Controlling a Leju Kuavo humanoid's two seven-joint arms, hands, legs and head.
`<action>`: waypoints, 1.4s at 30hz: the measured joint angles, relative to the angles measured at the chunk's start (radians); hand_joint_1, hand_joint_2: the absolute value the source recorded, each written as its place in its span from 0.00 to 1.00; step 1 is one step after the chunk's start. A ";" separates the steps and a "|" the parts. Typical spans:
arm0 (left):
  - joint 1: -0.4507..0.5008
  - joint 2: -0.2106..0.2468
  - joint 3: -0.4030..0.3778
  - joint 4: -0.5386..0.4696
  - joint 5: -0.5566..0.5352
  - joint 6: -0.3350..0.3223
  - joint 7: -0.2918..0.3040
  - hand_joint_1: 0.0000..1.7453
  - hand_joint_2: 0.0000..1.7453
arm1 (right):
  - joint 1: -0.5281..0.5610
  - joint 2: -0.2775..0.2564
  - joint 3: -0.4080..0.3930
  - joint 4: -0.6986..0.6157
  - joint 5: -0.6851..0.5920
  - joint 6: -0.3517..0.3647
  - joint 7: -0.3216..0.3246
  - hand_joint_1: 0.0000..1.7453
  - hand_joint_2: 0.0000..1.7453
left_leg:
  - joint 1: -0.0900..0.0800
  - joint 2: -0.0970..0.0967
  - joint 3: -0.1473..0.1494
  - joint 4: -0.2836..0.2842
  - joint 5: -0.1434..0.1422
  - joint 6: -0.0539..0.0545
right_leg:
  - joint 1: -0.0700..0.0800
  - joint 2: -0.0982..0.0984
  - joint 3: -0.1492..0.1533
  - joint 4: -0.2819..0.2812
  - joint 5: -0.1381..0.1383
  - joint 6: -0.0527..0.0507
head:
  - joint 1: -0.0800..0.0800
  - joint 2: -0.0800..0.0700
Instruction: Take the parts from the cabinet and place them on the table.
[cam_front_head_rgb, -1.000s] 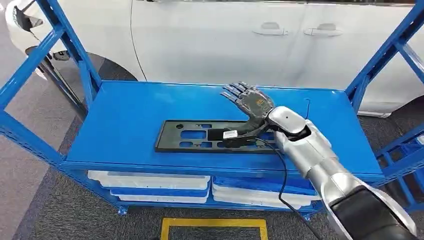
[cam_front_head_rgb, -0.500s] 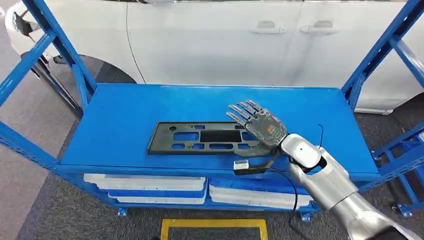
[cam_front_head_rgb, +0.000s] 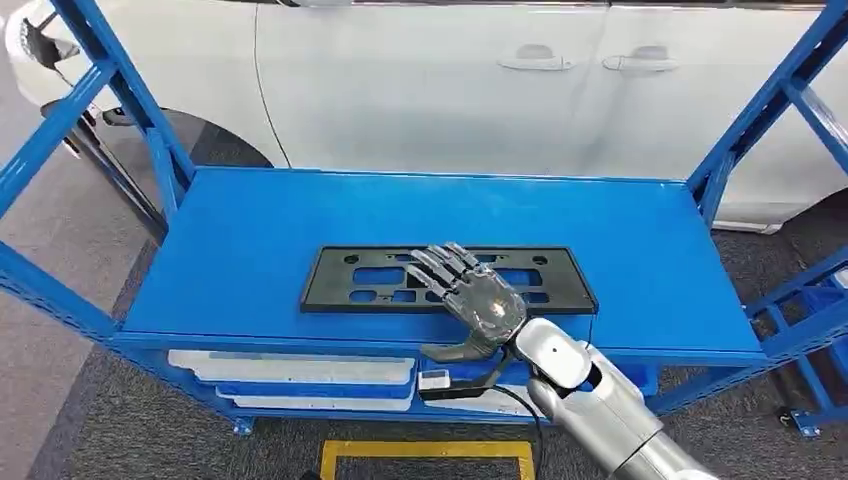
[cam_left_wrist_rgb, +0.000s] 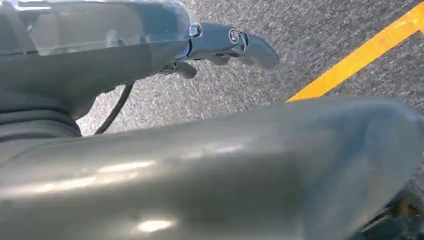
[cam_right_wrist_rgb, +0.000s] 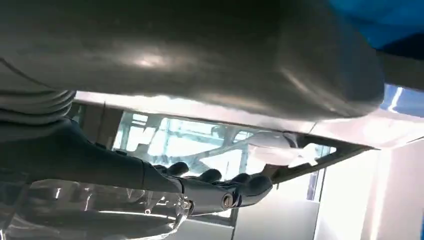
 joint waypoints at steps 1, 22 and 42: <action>-0.002 0.000 0.000 0.000 0.002 0.000 -0.001 0.00 0.00 | 0.001 0.004 0.000 0.008 0.000 -0.002 -0.003 0.00 0.00 | 0.000 0.001 0.000 0.000 0.001 0.002 | -0.003 -0.001 -0.032 0.067 -0.040 0.006 | 0.000 0.000; -0.004 -0.006 0.000 0.000 -0.002 0.001 -0.015 0.00 0.00 | -0.135 0.240 -0.005 0.463 0.061 -0.118 0.013 0.00 0.00 | 0.001 0.001 -0.090 0.208 -0.074 -0.053 | -0.004 -0.002 0.007 -0.042 0.046 -0.042 | 0.000 0.000; -0.017 -0.015 -0.003 0.000 -0.007 0.002 -0.016 0.00 0.00 | -0.265 0.298 -0.016 0.721 0.074 -0.175 0.062 0.00 1.00 | -0.004 -0.001 0.005 0.010 -0.013 -0.021 | 0.008 -0.002 -0.002 -0.034 0.044 -0.018 | 0.000 0.000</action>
